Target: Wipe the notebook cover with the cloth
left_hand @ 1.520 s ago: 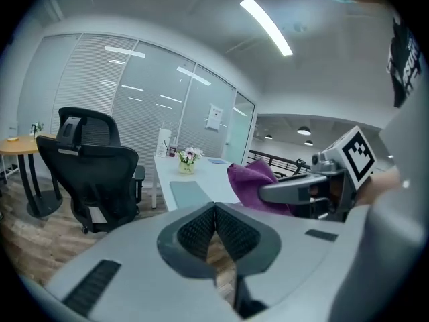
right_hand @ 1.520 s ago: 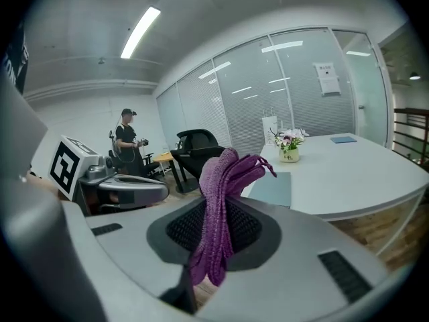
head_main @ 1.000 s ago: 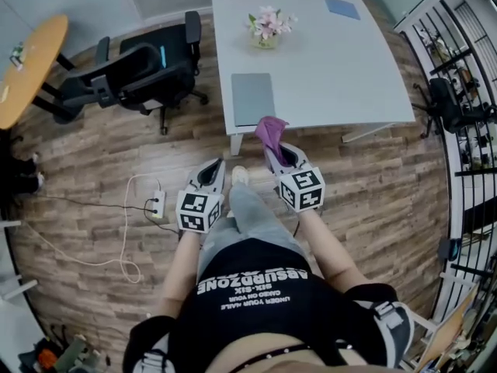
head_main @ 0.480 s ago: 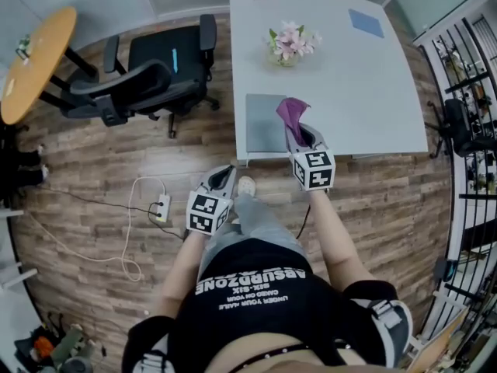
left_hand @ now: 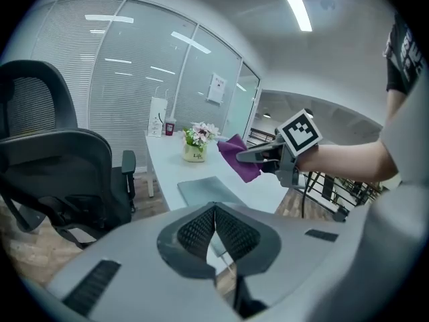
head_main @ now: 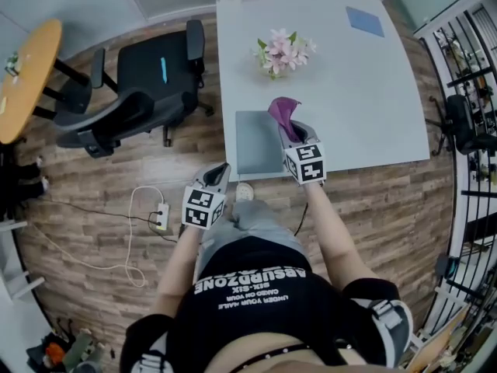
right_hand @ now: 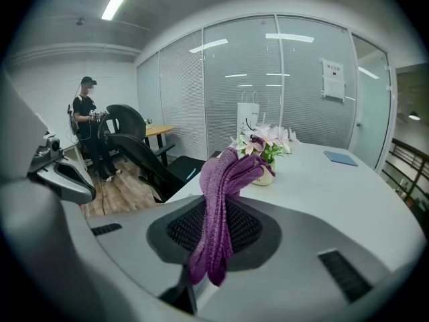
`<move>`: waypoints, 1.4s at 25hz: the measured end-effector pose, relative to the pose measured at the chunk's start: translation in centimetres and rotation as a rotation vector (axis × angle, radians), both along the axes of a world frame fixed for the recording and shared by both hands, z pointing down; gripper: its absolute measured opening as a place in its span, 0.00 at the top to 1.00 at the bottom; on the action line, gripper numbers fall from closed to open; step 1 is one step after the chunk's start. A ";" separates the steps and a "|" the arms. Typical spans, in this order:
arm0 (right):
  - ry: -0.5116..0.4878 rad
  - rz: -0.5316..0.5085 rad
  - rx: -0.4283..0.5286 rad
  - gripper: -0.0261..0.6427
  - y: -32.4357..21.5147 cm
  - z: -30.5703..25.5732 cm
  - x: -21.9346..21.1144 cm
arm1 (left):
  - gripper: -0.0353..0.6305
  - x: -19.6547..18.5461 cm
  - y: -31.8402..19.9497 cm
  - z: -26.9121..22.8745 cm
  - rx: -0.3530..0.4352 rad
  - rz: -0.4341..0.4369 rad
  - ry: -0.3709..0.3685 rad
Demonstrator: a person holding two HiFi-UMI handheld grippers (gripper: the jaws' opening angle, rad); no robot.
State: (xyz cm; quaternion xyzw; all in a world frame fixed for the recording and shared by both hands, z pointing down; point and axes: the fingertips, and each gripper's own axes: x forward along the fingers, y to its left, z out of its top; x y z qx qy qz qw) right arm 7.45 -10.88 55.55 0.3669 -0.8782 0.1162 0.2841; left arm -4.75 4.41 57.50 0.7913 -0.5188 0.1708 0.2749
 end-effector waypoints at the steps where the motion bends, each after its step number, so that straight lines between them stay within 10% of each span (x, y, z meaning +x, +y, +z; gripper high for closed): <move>1: 0.006 -0.006 -0.007 0.85 -0.5 0.5 0.0 | 0.92 0.1 -0.8 0.3 -0.006 0.003 -0.005; 35: 0.297 0.012 -0.242 0.85 -4.1 11.8 -3.5 | 0.92 3.6 -5.6 11.6 -0.284 0.448 -0.147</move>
